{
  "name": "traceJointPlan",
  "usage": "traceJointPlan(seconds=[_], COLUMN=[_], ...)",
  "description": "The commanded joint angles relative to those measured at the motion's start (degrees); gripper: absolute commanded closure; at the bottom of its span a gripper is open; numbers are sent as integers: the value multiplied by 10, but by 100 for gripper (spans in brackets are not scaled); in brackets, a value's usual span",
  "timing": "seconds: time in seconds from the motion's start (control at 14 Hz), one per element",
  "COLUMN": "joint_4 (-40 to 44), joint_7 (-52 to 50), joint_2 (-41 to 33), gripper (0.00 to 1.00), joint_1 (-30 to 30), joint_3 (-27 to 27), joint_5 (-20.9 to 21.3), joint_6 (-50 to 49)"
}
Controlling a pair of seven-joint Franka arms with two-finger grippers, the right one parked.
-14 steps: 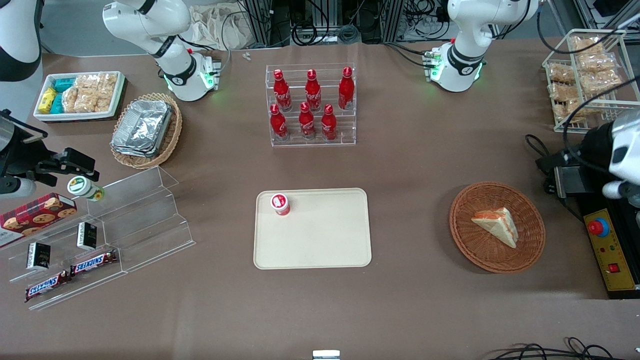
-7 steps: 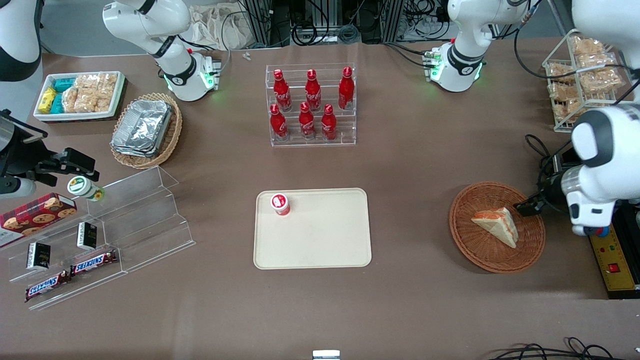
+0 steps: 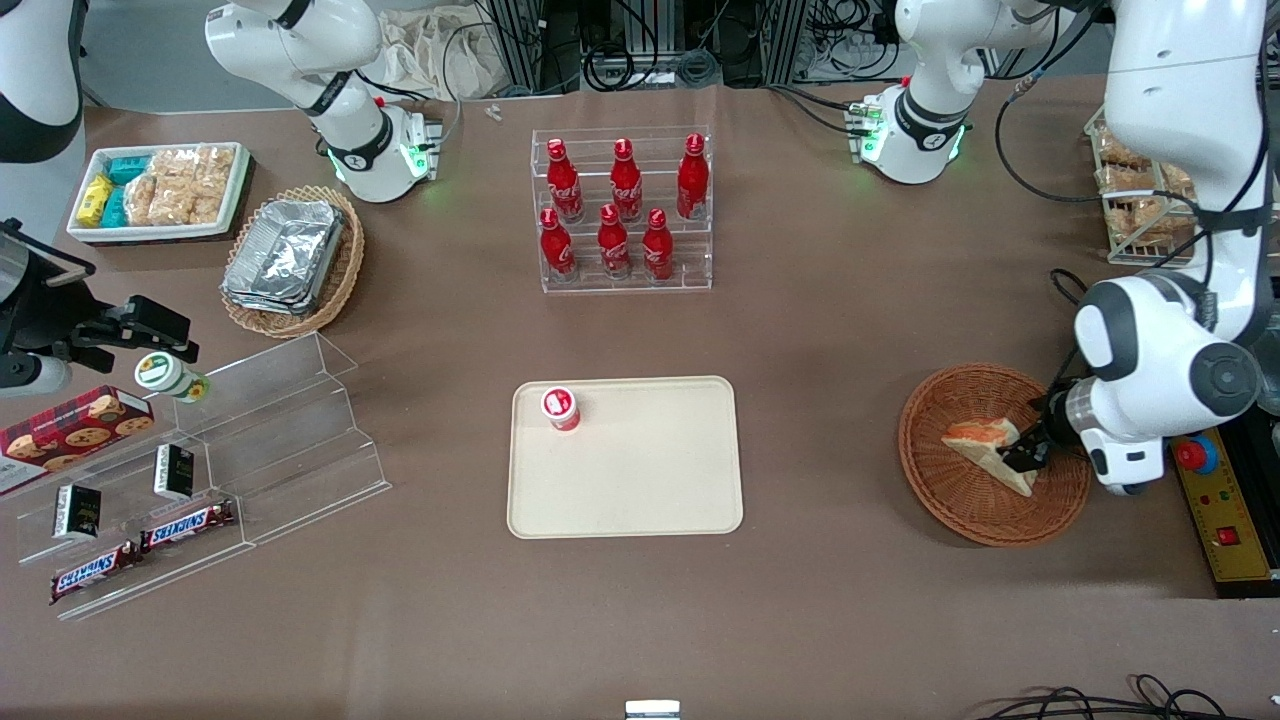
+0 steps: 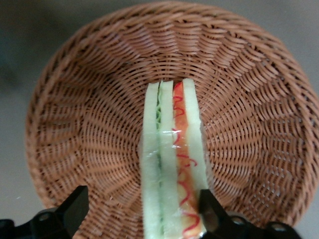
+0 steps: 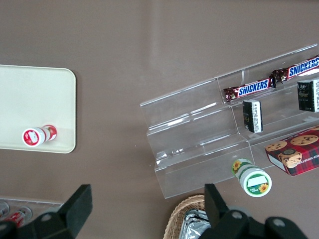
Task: Place sandwich from basket to tray
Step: 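Lower the open left gripper around the wrapped sandwich and close it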
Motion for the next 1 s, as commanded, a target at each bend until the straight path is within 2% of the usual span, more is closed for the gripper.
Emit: traceJointPlan(seconds=[0.0,0.36,0.64,0.93], joint_4=[-42,-42,2,9], joint_7=[-25,-23,-21,-28], joint_2=[3,-25,-66,-51], gripper=[0,0,0,0], joint_1=[-9,-10,-9,-10], joint_3=[0,0,1,0], joint_5=[-2,-2,-2,2], joint_6=[58,52,-56,-59])
